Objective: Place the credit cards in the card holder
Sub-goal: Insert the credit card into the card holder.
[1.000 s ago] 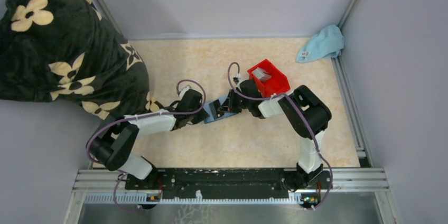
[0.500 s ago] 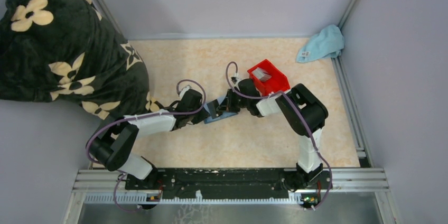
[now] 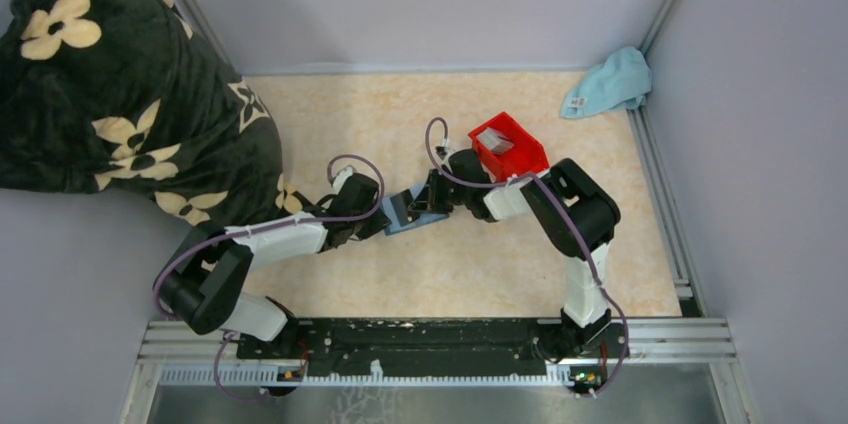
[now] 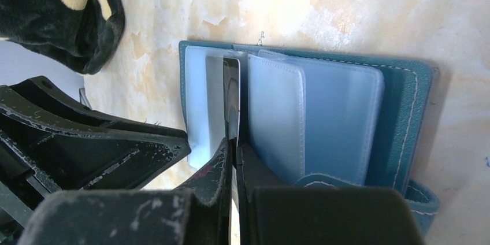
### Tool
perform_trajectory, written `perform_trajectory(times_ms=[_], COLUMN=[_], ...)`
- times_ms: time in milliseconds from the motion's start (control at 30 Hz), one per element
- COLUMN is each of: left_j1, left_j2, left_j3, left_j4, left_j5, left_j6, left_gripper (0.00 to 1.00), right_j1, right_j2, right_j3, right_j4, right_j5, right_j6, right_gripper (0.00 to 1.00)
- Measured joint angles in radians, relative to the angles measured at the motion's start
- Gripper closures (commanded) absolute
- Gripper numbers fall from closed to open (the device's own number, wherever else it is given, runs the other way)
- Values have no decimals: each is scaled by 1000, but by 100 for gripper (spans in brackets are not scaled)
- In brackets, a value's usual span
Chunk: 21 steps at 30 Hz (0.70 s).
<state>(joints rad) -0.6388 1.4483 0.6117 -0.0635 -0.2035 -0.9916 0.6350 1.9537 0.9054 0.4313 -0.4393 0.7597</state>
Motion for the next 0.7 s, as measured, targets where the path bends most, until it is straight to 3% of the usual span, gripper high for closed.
perform_trajectory(times_ms=[200,433,533,700], left_j1=[0,1,1,2], left_j2=[10,19,20,21], left_j3=[4,6,6,6], left_j4=[-1,-6,-5,-5], left_j5=[-4,-7,-7,-6], left_j6=[2,1,1,1], left_gripper=[79,81,81,81], right_j1=[4,15,24,45], right_j2=[0,-6,-17,-36], right_j3=[9,30,42,72], right_j4=[-17,-58,-82,-146], right_j5=[6,22,37,63], right_j6=[-13,-42,-63,-105], right_gripper=[99,73,57,50])
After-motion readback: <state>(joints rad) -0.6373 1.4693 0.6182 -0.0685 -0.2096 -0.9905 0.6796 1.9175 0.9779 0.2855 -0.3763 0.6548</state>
